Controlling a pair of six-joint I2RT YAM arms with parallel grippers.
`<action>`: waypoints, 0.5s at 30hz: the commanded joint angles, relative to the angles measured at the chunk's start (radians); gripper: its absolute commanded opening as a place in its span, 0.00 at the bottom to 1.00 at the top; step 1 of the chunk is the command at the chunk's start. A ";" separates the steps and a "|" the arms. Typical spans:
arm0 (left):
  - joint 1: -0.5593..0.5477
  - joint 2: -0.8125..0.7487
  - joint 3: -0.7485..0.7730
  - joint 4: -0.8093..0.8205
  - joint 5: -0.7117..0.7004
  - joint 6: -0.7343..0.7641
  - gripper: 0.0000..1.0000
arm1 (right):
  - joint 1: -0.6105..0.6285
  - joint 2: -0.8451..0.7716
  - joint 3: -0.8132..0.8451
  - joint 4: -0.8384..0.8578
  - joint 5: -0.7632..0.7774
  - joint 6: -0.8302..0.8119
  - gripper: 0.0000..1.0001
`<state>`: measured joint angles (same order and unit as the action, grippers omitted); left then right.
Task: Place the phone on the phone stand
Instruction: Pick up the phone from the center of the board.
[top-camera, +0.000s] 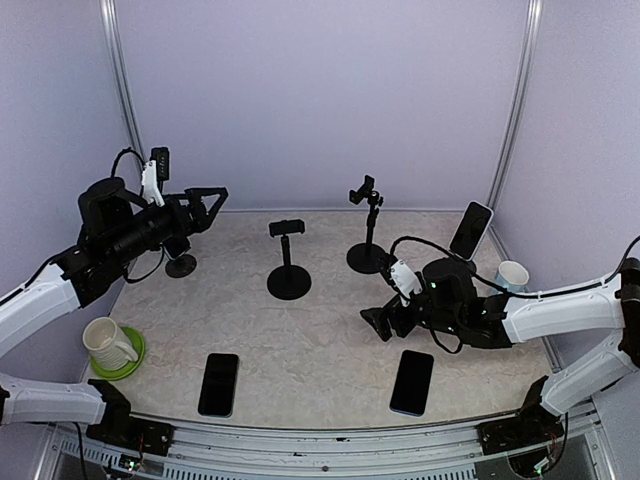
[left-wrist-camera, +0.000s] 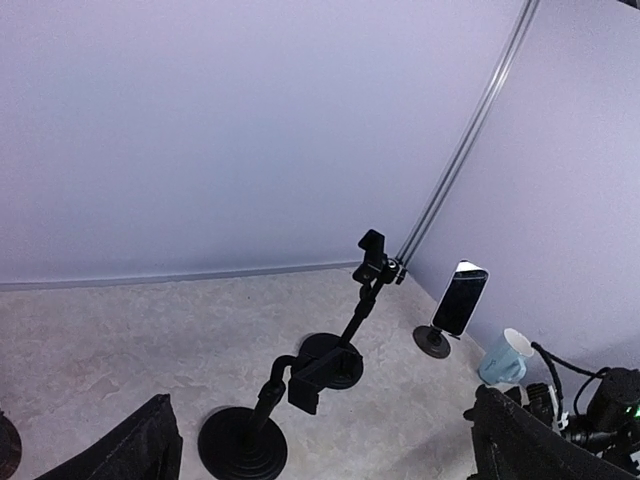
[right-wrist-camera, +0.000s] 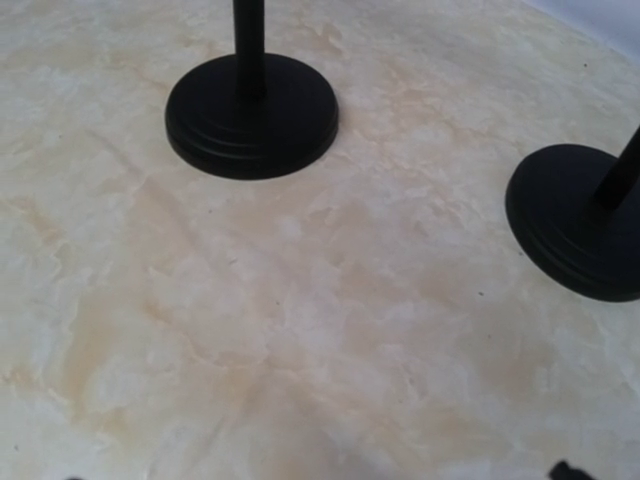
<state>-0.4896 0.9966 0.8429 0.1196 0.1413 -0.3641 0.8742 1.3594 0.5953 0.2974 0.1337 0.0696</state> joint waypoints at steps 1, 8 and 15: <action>-0.046 0.045 0.044 -0.093 -0.168 -0.098 0.99 | -0.007 0.009 0.025 0.001 -0.013 0.009 1.00; -0.137 0.037 -0.064 -0.286 -0.348 -0.309 0.99 | -0.007 0.007 0.026 0.000 -0.014 0.007 1.00; -0.281 0.054 -0.138 -0.492 -0.529 -0.546 0.99 | -0.006 0.022 0.033 -0.004 -0.026 0.010 1.00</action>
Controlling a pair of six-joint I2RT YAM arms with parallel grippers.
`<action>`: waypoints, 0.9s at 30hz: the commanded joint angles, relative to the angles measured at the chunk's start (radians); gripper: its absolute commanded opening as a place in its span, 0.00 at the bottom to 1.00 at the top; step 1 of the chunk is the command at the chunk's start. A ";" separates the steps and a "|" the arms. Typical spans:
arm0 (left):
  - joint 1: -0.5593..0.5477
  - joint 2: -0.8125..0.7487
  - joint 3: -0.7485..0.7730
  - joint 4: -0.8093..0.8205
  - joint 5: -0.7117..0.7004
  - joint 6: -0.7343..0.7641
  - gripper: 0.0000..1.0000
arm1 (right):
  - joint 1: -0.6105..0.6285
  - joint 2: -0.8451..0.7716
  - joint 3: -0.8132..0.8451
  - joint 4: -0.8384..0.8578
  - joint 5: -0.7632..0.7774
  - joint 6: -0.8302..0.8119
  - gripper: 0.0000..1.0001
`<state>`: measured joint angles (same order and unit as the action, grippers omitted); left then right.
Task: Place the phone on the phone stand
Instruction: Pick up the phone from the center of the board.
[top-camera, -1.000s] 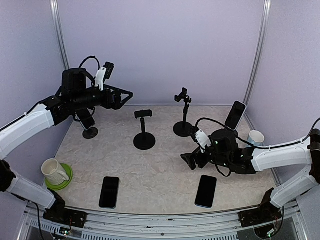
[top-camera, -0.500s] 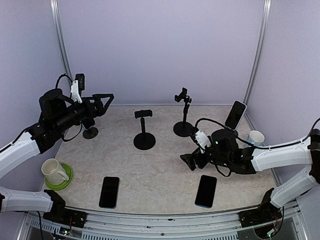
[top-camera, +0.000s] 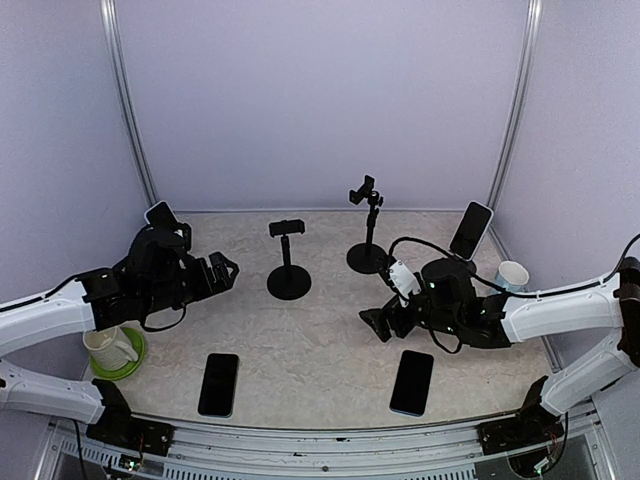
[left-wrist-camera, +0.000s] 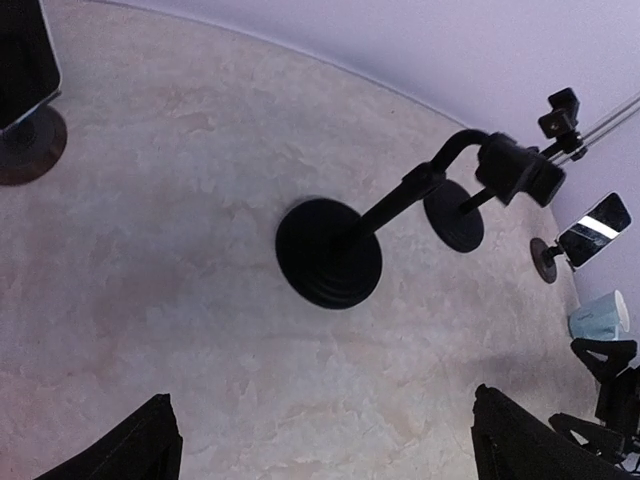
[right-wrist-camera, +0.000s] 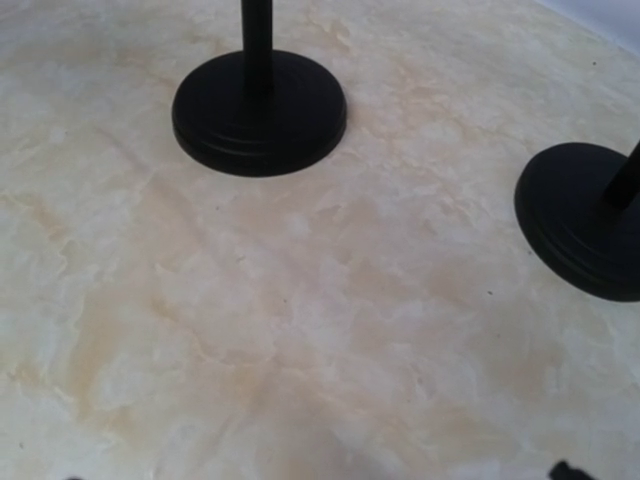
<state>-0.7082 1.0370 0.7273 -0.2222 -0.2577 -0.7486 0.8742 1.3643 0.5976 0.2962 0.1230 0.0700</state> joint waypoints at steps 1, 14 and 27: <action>-0.080 0.033 -0.022 -0.176 -0.140 -0.172 0.99 | -0.006 0.016 0.031 -0.003 -0.015 0.010 1.00; -0.259 0.143 -0.108 -0.322 -0.151 -0.315 0.99 | -0.007 0.002 0.025 -0.004 -0.014 0.010 1.00; -0.339 0.212 -0.200 -0.285 -0.139 -0.382 0.99 | -0.006 0.013 0.028 -0.003 -0.025 0.010 1.00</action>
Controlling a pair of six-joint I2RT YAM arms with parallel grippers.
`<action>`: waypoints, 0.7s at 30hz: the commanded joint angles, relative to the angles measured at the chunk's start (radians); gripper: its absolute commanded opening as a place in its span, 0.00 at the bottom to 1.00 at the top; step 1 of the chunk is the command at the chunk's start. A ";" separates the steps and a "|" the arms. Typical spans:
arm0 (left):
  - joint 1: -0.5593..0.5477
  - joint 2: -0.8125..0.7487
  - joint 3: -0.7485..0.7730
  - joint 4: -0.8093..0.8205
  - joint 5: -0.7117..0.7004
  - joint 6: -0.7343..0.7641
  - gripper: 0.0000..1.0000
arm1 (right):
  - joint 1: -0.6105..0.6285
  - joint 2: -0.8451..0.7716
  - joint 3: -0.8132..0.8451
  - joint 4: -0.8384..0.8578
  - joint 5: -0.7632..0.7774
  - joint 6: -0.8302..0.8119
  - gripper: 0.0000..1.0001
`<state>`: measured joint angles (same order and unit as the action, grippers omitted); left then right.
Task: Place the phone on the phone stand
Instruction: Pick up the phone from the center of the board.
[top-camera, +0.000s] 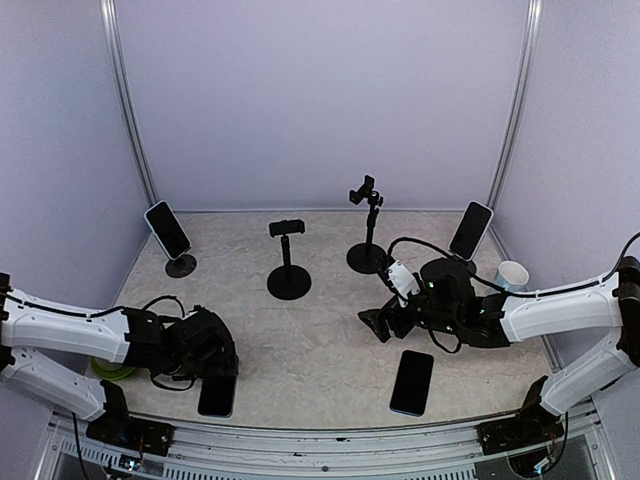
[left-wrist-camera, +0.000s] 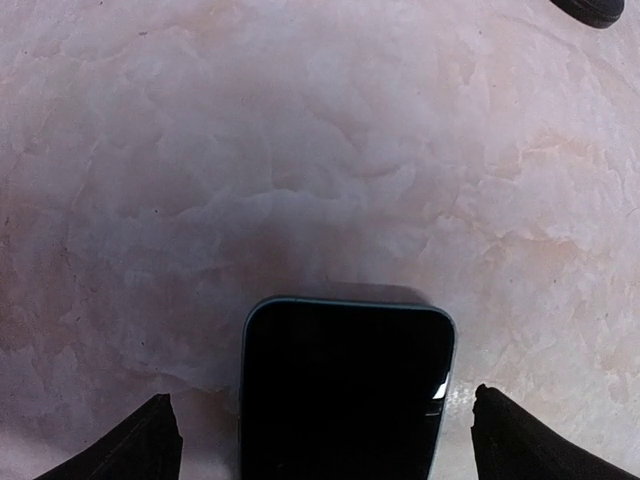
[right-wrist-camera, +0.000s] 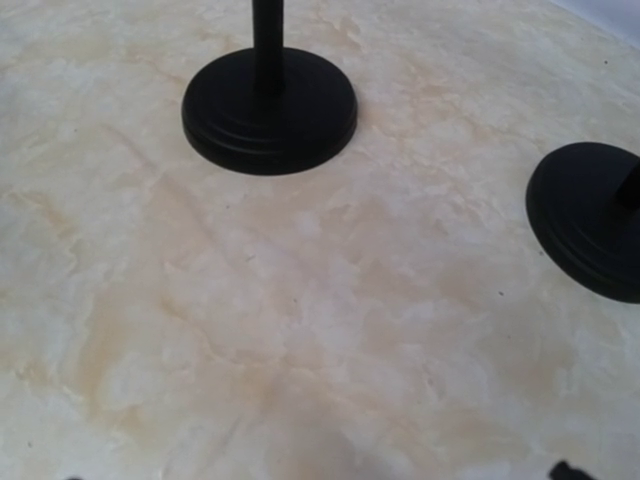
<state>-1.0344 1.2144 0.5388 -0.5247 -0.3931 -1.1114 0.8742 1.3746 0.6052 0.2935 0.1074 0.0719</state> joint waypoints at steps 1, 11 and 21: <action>-0.015 0.045 -0.010 0.024 -0.001 -0.014 0.99 | -0.006 0.004 0.022 0.000 -0.007 0.008 1.00; -0.018 0.097 -0.022 0.101 0.045 0.014 0.94 | -0.007 0.010 0.022 -0.001 -0.007 0.006 1.00; -0.049 0.189 0.007 0.072 0.025 0.004 0.89 | -0.006 0.007 0.022 -0.002 -0.010 0.006 1.00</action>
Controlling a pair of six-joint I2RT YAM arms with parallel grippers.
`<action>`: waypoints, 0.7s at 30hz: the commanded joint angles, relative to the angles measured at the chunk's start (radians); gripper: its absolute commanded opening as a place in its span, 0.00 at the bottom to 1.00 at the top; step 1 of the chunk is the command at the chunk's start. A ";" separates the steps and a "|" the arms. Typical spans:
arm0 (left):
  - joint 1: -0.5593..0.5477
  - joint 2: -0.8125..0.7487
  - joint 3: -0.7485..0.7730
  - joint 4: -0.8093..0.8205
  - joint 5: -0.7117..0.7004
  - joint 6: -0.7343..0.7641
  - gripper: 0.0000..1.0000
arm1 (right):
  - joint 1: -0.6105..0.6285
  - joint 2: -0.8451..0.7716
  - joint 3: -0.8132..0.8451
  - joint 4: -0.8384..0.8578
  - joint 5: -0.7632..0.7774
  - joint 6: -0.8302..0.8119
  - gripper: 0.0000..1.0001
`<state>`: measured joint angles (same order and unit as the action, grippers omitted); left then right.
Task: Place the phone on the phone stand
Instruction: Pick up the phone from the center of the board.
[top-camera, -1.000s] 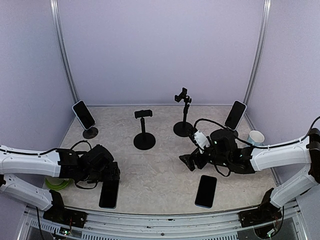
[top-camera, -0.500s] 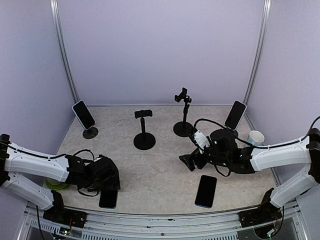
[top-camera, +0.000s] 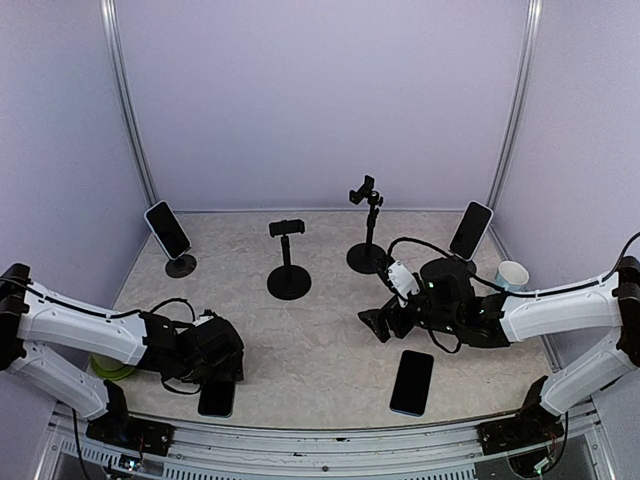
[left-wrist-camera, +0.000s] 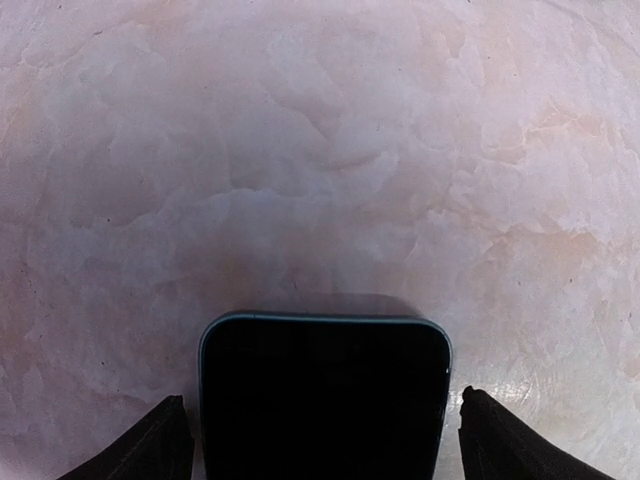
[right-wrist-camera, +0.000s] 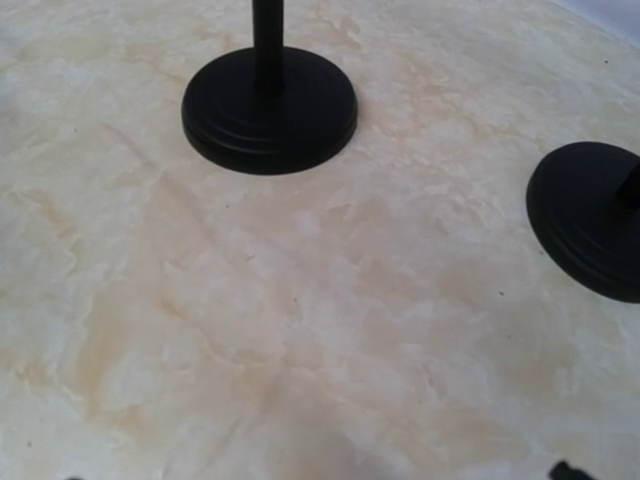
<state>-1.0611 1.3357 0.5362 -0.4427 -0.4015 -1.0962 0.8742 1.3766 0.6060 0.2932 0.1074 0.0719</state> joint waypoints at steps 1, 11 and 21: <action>-0.029 0.080 0.018 -0.019 0.030 -0.011 0.89 | -0.007 0.004 0.022 -0.001 -0.009 0.006 1.00; -0.058 0.103 0.024 -0.033 0.047 -0.015 0.84 | -0.007 0.000 0.021 -0.003 -0.010 0.006 1.00; -0.058 0.106 0.019 -0.039 0.062 0.020 0.75 | -0.007 -0.005 0.020 -0.004 -0.009 0.008 1.00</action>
<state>-1.1076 1.4162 0.5785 -0.4843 -0.4633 -1.0843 0.8742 1.3762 0.6067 0.2932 0.1074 0.0719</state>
